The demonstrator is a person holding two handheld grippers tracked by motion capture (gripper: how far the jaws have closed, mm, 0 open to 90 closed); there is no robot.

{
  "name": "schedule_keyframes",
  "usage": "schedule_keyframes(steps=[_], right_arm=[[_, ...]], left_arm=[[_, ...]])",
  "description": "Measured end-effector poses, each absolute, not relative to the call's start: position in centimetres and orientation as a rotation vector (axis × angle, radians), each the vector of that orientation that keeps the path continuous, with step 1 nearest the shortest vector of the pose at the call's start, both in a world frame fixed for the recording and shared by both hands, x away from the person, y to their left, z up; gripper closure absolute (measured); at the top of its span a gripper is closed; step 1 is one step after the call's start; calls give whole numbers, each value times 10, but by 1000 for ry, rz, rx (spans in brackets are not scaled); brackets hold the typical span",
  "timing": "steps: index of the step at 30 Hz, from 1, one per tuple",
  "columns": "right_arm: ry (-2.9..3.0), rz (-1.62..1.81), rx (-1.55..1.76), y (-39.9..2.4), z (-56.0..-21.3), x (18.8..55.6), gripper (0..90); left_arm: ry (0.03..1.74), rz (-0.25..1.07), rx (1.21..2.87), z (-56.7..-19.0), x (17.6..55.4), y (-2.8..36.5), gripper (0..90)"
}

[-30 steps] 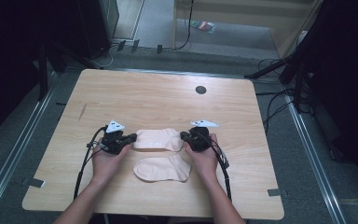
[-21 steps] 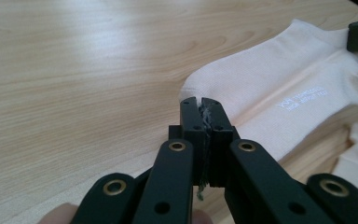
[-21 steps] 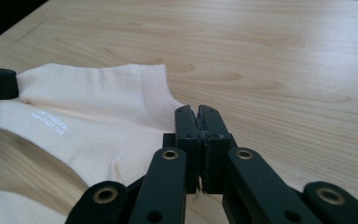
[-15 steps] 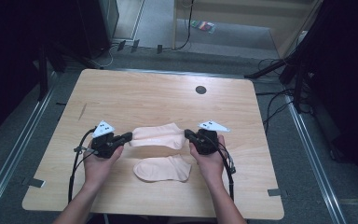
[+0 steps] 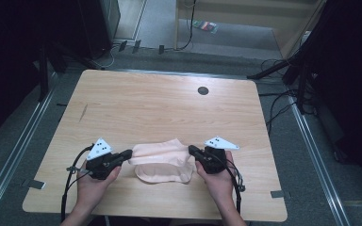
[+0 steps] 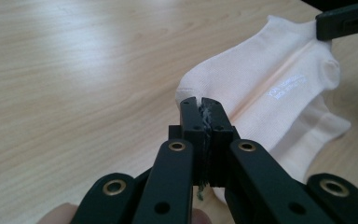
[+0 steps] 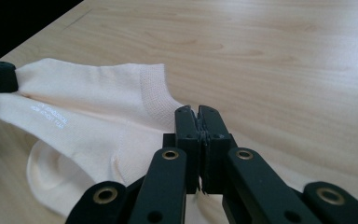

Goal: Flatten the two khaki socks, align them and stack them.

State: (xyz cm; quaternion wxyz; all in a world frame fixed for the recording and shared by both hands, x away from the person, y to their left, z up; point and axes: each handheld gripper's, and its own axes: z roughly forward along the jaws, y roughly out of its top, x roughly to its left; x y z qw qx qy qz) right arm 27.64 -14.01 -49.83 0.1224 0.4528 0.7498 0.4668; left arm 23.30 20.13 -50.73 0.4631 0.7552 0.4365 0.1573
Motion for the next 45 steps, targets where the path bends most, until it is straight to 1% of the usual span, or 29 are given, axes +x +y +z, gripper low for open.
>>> schedule_keyframes(steps=[8, 12, 17, 19, 20, 21, 22, 23, 24, 26, 30, 33, 35, 37, 39, 41, 45], right_arm=[[2230, 1323, 1338, -152, -499, 258, 886], [2244, 1313, 1361, -158, -504, 255, 886], [2278, 1274, 1374, -157, -515, 252, 885], [2295, 1251, 1355, -155, -518, 253, 882], [2312, 1245, 1346, -154, -520, 254, 871], [2327, 1249, 1335, -152, -521, 255, 832], [2317, 1268, 1318, -151, -523, 255, 746], [2296, 1282, 1312, -150, -524, 254, 697], [2293, 1294, 1316, -150, -524, 254, 690], [2282, 1326, 1320, -151, -524, 254, 663], [2272, 1338, 1378, -155, -525, 252, 626], [2304, 1316, 1405, -154, -530, 252, 637], [2312, 1303, 1398, -151, -531, 251, 694], [2307, 1301, 1380, -148, -529, 250, 765], [2307, 1298, 1369, -147, -527, 249, 814], [2300, 1302, 1369, -146, -526, 249, 844], [2304, 1304, 1361, -145, -524, 247, 870]], left_arm=[[1034, 384, 1924, -512, 219, 188, 900], [1013, 394, 1972, -518, 217, 180, 900], [1006, 407, 2016, -524, 217, 175, 899], [1000, 382, 2046, -529, 219, 173, 893], [1000, 388, 2050, -531, 219, 172, 878], [1004, 396, 2029, -534, 219, 172, 826], [1011, 385, 2011, -536, 219, 172, 745], [1010, 375, 2002, -536, 219, 173, 694], [1011, 366, 1986, -536, 219, 174, 674], [1023, 361, 1960, -535, 220, 177, 654], [1024, 374, 1943, -534, 221, 180, 667], [1035, 377, 1950, -536, 222, 177, 687], [1038, 381, 1963, -537, 223, 174, 714], [1035, 402, 1985, -538, 223, 172, 766], [1031, 404, 2005, -539, 223, 170, 817], [1031, 404, 2019, -540, 224, 169, 869], [1014, 408, 2025, -538, 223, 168, 895]])
